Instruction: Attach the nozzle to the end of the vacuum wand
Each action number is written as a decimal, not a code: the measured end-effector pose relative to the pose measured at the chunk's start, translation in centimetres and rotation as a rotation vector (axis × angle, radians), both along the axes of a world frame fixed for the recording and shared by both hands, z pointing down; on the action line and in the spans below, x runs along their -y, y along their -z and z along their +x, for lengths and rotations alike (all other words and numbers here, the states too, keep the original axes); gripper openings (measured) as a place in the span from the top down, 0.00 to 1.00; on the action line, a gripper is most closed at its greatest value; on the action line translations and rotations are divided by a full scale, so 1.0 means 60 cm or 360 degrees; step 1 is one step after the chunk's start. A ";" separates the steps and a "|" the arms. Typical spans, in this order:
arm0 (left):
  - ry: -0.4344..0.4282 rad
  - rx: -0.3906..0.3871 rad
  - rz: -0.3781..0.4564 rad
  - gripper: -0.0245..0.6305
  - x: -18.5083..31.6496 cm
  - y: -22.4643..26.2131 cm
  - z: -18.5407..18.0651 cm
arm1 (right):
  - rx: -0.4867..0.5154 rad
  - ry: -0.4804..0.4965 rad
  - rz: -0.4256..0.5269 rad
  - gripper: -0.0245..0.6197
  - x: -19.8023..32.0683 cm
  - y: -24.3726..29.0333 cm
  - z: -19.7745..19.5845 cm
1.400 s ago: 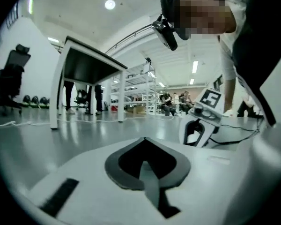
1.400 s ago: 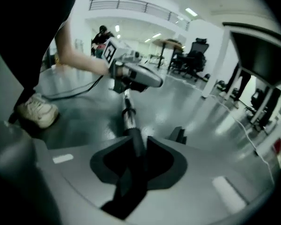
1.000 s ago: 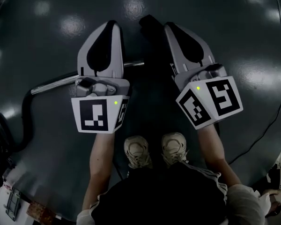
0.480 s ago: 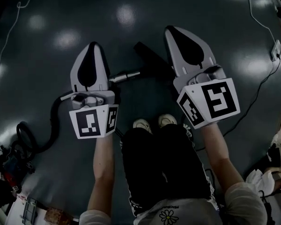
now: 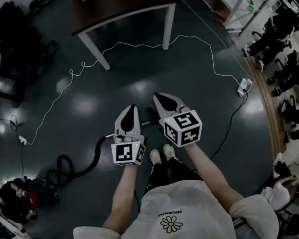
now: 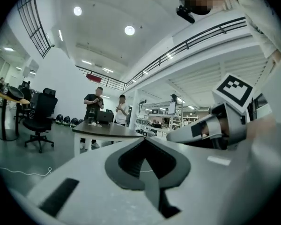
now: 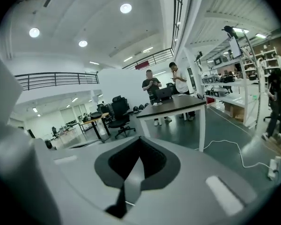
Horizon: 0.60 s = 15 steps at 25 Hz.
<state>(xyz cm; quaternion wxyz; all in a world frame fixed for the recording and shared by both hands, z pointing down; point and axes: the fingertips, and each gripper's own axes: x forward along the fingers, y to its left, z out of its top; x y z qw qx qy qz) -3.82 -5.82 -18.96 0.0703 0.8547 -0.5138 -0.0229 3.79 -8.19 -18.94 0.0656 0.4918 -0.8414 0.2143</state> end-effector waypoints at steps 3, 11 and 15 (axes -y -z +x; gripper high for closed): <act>0.0073 -0.0046 0.0085 0.96 -0.035 0.072 0.020 | -0.0010 0.0068 0.0074 0.95 -0.051 0.054 0.020; 0.0121 0.0002 0.0284 0.96 -0.072 0.173 0.009 | -0.0069 0.0180 0.0268 0.95 -0.121 0.121 -0.006; 0.0127 0.0041 0.0335 0.96 -0.101 0.195 0.014 | -0.0086 0.0212 0.0363 0.95 -0.149 0.154 -0.014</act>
